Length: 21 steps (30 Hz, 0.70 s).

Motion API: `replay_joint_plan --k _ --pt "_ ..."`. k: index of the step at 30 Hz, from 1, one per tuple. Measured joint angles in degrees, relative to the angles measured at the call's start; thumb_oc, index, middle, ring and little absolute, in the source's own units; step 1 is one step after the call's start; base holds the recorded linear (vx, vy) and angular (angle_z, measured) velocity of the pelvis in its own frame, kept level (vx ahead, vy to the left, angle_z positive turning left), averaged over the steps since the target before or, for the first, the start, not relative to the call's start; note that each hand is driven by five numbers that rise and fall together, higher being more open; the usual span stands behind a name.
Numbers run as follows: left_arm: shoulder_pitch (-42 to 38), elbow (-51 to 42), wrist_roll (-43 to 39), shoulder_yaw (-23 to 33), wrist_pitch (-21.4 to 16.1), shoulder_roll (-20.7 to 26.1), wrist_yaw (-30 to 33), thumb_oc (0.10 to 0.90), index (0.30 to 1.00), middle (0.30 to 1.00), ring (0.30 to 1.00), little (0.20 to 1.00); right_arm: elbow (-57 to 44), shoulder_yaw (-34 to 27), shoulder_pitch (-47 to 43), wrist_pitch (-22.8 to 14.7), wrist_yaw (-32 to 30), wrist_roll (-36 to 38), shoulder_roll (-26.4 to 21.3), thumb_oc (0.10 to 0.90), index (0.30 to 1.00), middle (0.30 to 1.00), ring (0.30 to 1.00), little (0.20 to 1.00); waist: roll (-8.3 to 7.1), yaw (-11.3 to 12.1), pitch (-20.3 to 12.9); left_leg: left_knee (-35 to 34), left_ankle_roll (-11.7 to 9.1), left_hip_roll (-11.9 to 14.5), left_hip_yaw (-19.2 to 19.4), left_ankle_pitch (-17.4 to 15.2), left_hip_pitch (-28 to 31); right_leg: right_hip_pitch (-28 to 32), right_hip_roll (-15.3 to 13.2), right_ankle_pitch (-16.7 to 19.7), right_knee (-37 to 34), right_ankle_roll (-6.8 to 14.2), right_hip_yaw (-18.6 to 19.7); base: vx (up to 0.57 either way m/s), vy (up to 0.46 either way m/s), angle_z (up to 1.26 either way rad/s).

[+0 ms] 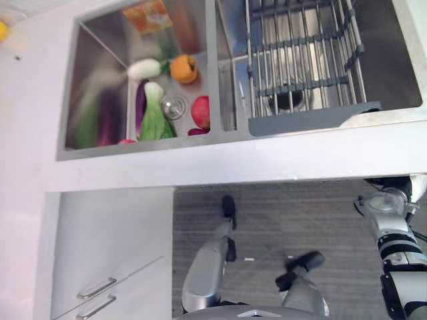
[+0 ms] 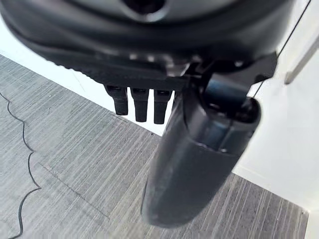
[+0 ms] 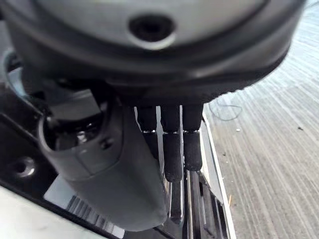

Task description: Place the dishes in the dishwasher.

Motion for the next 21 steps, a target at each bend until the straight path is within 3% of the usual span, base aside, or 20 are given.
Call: replay_joint_plan --k 4,5,6,8,9,10,11,13,16,17,19,20,21 --pt "-2.89 -1.67 0.03 -0.06 -0.01 -0.29 -0.67 0.8 0.9 0.9 0.9 0.9 -0.06 0.03 2.42 -2.61 1.34 -1.45 1.31 0.8 0.9 0.9 0.9 0.9 -0.2 -0.58 0.12 0.0 0.09 0.14 -0.51 0.0 0.86 1.13 0.32 -0.11 0.01 -0.15 0.21 0.01 0.023 0.07" --pt "-4.57 -4.4 0.04 -1.24 0.5 -0.4 -0.37 0.8 0.9 0.9 0.9 0.9 1.59 0.3 6.92 -7.7 4.24 -2.71 5.23 0.8 0.9 0.9 0.9 0.9 -1.06 -1.58 -0.21 0.0 0.0 0.42 -0.92 -0.21 1.77 2.13 0.38 -0.43 0.01 -0.65 0.34 0.0 0.037 0.07" --pt "-4.7 -6.7 0.04 -2.16 0.3 -0.39 -0.73 0.8 0.9 0.9 0.9 0.9 1.99 -0.99 8.48 -10.04 4.59 -2.54 8.79 0.8 0.9 0.9 0.9 0.9 -1.93 -1.64 -0.43 -0.03 -0.07 0.48 -1.05 -0.32 2.24 2.73 0.55 -1.03 0.0 -0.99 0.81 0.01 0.056 0.09" --pt "-5.38 -10.34 0.07 -3.43 0.38 -0.23 -1.17 0.8 0.9 0.9 0.9 0.9 9.44 -0.56 11.42 -10.48 9.0 -2.77 13.03 0.8 0.9 0.9 0.9 0.9 -3.67 -2.78 -1.45 -0.17 -0.23 0.37 -1.02 -0.57 2.93 3.46 0.31 -1.99 0.12 -1.36 1.82 0.06 0.089 0.03" --pt "-6.44 -11.41 0.0 -3.31 -0.05 -0.14 -1.18 0.8 0.9 0.9 0.9 0.9 14.04 0.36 14.44 -8.32 11.99 -2.76 16.29 0.8 0.9 0.9 0.9 0.9 -4.97 -3.2 -2.43 0.01 -0.23 0.44 -0.81 -0.86 3.54 3.8 0.24 -2.09 0.17 -0.86 2.05 0.08 0.077 -0.01" --pt "-6.44 -11.41 0.0 -3.31 -0.05 -0.14 -1.18 0.8 0.9 0.9 0.9 0.9 14.04 0.36 14.44 -8.32 11.99 -2.76 16.29 0.8 0.9 0.9 0.9 0.9 -4.97 -3.2 -2.43 0.01 -0.23 0.44 -0.81 -0.86 3.54 3.8 0.24 -2.09 0.17 -0.86 2.05 0.1 0.087 -0.16" --pt "-7.1 -11.06 -0.12 -3.03 -0.13 0.65 -1.1 0.8 0.9 0.9 0.9 0.9 18.78 1.23 18.51 -6.29 13.65 -3.12 20.51 0.8 0.9 0.9 0.9 0.9 -6.39 -3.93 -3.71 0.07 -0.14 0.42 0.21 -1.36 4.52 4.2 0.18 -2.41 0.39 -0.63 2.99 0.07 0.07 -0.22" --pt "-7.05 -8.58 -0.27 -2.51 0.32 1.98 -1.23 0.8 0.9 0.9 0.9 0.9 22.98 2.74 20.19 -3.41 14.54 -3.31 22.7 0.8 0.9 0.9 0.9 0.9 -8.12 -5.33 -4.94 0.03 -0.27 0.42 1.3 -1.84 6.07 4.75 -0.22 -2.37 0.35 -0.56 4.3 0.09 0.086 -0.43" --pt "-7.13 -1.6 0.36 -1.97 0.64 5.54 -1.99 0.8 0.9 0.9 0.9 0.9 21.78 7.2 24.48 -2.45 16.17 -6.67 22.77 0.8 0.9 0.9 0.9 0.9 -12.68 -6.57 -8.14 0.0 -1.09 1.05 4.79 -2.7 9.18 5.06 -0.91 -2.66 0.13 -0.13 7.78 0.11 0.128 -0.61" --pt "-7.03 0.96 1.99 -2.07 1.04 6.95 -2.35 0.8 0.9 0.9 0.9 0.9 21.92 7.69 24.67 -2.07 17.07 -8.45 22.64 0.8 0.9 0.9 0.9 0.9 -15.21 -6.16 -9.92 0.5 -1.69 1.24 5.84 -3.24 10.79 5.26 -1.58 -3.12 0.58 0.23 9.51 0.13 0.206 -0.61" --pt "-6.77 2.88 3.53 -2.13 1.73 8.02 -2.52 0.8 0.9 0.9 0.9 0.9 21.66 7.57 24.1 -2.17 17.48 -9.63 22.39 0.8 0.9 0.9 0.9 0.9 -17.3 -6.18 -11.66 0.29 -1.39 1.24 7.29 -3.82 13.22 5.7 -2.45 -4.0 1.5 0.91 10.95 0.08 0.172 -0.45" --pt "-6.98 3.73 4.74 -2.27 1.98 8.57 -2.54 0.8 0.9 0.9 0.9 0.9 21.72 7.49 23.45 -2.2 17.55 -9.62 22.27 0.8 0.9 0.9 0.9 0.9 -18.43 -6.25 -12.54 2.49 -1.44 0.65 7.31 -4.98 12.99 5.6 -3.66 -4.53 2.7 1.49 11.09 0.09 0.189 -0.37" --pt "-7.86 4.41 5.77 -2.47 2.56 8.85 -2.53 0.8 0.9 0.9 0.9 0.9 21.89 7.02 22.43 -2.29 17.83 -9.59 21.65 0.8 0.9 0.9 0.9 0.9 -19.59 -6.14 -12.87 13.67 0.35 0.69 7.27 -11.69 10.64 5.74 -6.34 -5.32 6.01 2.1 11.38 0.06 0.131 -0.32"
